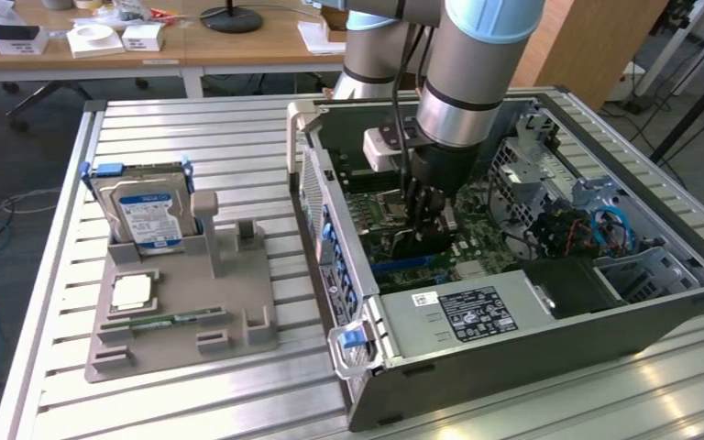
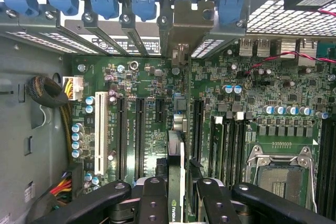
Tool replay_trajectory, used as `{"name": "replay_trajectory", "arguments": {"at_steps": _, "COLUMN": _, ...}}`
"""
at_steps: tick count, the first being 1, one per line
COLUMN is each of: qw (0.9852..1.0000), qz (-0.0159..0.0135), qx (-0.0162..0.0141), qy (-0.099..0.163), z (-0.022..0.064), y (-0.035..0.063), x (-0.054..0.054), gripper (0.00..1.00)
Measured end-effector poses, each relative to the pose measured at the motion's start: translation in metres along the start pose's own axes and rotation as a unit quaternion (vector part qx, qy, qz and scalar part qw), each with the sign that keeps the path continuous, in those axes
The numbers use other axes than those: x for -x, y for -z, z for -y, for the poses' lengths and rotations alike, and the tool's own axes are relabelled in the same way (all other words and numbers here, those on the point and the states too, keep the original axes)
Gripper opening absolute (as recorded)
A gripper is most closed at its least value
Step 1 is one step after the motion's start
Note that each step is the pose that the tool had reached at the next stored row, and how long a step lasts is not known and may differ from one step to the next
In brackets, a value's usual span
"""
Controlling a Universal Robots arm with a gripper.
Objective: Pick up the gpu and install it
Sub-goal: 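Insert the gpu into the slot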
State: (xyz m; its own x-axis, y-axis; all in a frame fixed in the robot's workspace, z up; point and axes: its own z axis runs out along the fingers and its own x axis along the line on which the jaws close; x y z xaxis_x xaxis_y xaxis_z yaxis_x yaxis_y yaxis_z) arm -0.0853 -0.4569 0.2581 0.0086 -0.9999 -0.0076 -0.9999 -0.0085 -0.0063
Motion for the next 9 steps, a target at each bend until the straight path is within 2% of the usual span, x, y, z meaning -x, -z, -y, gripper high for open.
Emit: {"name": "replay_trajectory", "arguments": {"at_steps": 9, "qw": 1.0000, "qz": 0.0000, "qx": -0.0004, "qy": 0.000, "z": -0.0007, "y": 0.0000, "x": 0.0000, "gripper": 0.26}}
